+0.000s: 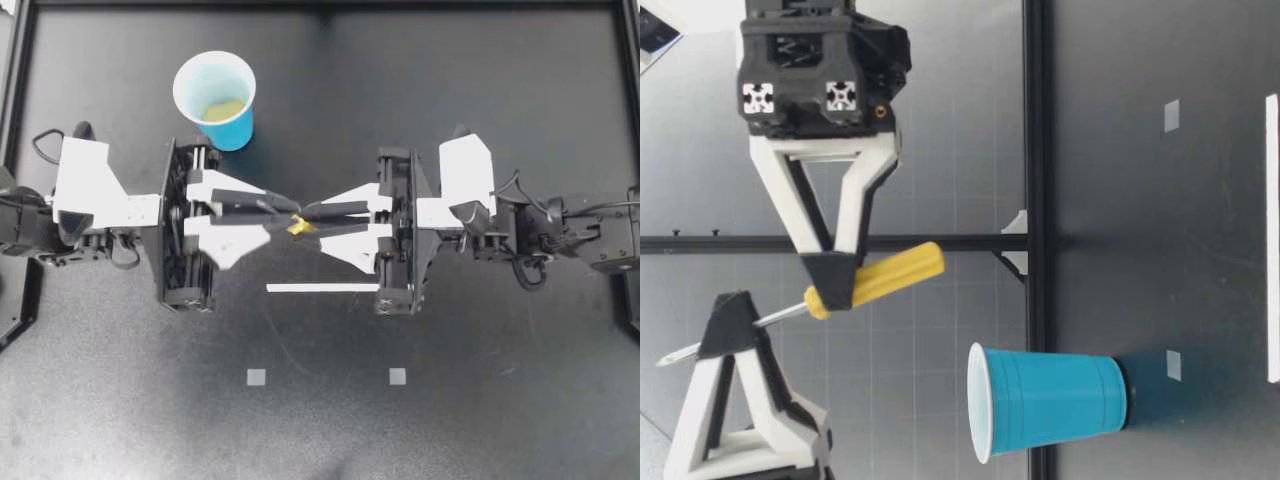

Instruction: Pick up the screwdriver with the right arm, hand it over to the left arm then place it into the cup.

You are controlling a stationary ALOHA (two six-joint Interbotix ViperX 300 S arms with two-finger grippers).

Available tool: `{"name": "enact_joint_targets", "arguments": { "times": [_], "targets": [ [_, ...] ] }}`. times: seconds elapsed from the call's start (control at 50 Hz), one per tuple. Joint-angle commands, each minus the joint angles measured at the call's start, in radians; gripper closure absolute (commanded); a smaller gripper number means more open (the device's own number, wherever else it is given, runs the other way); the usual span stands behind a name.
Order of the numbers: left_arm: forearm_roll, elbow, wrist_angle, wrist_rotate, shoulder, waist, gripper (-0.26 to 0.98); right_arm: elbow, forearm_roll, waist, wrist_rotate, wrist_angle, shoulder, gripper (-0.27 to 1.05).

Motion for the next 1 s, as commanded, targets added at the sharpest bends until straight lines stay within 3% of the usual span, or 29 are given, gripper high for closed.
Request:
{"name": "enact_joint_targets", "arguments": {
  "times": [0.0,0.16,0.3,0.64,0.86,0.98],
  "targets": [
    [0.003,-0.012,-0.011,-0.003,-0.008,-0.006,0.68,-0.023,0.005,-0.006,0.002,-0.018,-0.023,0.75],
    [0.003,-0.011,-0.009,-0.003,-0.008,-0.006,0.68,-0.023,0.005,-0.008,0.009,-0.025,-0.025,0.73],
    [0.003,-0.009,-0.009,-0.009,-0.008,-0.006,0.68,-0.021,0.005,-0.008,0.012,-0.025,-0.026,0.63],
    [0.002,0.005,-0.009,-0.006,-0.017,-0.006,0.68,-0.023,0.006,-0.008,0.015,-0.025,-0.028,0.03],
    [-0.029,0.034,-0.006,0.018,-0.041,0.0,0.68,-0.015,0.006,-0.006,0.009,-0.025,-0.044,0.03],
    [-0.06,0.072,-0.006,0.057,-0.075,0.035,0.68,0.002,0.006,-0.006,0.009,-0.025,-0.078,0.03]
  ]
}}
